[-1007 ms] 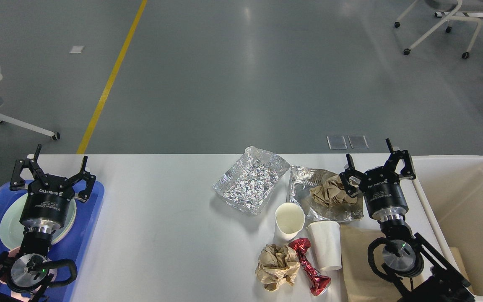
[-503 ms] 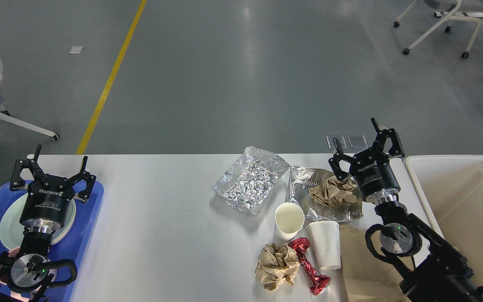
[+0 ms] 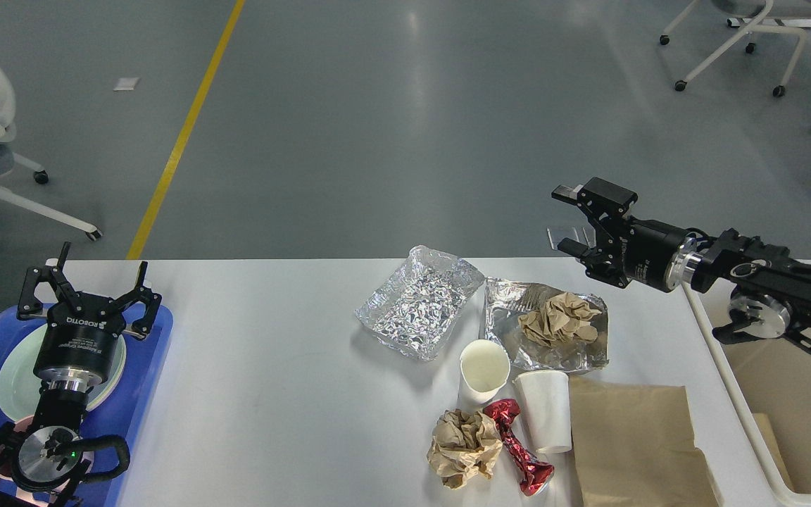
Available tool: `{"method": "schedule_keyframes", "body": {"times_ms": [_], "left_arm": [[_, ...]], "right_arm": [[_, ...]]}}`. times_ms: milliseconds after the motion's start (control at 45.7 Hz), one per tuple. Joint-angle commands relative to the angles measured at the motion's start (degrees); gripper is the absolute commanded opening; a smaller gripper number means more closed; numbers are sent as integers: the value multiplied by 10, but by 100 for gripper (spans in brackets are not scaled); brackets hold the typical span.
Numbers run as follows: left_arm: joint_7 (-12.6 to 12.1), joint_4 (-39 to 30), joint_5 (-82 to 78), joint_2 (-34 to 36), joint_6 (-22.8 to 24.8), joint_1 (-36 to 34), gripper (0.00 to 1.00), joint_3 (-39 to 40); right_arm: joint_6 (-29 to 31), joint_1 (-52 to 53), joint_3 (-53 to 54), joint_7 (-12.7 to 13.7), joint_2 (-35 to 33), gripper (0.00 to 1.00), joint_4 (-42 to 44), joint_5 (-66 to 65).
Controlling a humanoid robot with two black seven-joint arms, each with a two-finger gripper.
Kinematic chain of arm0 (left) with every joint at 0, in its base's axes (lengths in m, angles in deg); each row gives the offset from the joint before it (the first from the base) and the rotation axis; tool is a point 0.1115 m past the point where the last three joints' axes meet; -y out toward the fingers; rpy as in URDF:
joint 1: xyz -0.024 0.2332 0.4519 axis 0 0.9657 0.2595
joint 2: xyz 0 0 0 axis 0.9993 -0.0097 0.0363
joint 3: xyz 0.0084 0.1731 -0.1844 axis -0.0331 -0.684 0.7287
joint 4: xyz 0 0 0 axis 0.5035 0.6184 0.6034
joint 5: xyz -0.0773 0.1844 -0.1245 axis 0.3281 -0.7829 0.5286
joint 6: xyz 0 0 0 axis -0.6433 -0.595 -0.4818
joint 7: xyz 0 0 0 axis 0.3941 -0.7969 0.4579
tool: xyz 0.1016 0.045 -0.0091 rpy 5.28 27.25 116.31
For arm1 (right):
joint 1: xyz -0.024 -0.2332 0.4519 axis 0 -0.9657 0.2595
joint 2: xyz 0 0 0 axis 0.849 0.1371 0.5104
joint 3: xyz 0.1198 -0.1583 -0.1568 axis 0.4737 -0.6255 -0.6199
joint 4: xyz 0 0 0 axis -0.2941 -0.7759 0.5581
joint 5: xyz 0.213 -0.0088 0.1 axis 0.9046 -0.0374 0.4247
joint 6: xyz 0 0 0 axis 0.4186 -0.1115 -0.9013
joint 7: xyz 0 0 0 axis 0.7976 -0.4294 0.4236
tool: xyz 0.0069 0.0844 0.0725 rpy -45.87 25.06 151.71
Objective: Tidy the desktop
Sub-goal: 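Swing the right gripper over and lower it toward the brown paper bag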
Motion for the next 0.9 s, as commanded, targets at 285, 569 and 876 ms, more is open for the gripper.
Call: {"method": "schedule_keyframes", "body": {"times_ms": [285,569,876], "left_arm": [[0,0,0,0,0,0,96,0],[0,0,0,0,0,0,96,0],[0,0,0,0,0,1,96,0]], "right_arm": [[174,379,-496,7,132,100,-65,52],[176,547,-546,310,183,100,-200,125],[169,734,-605,418,188,100,-395,160]]}}
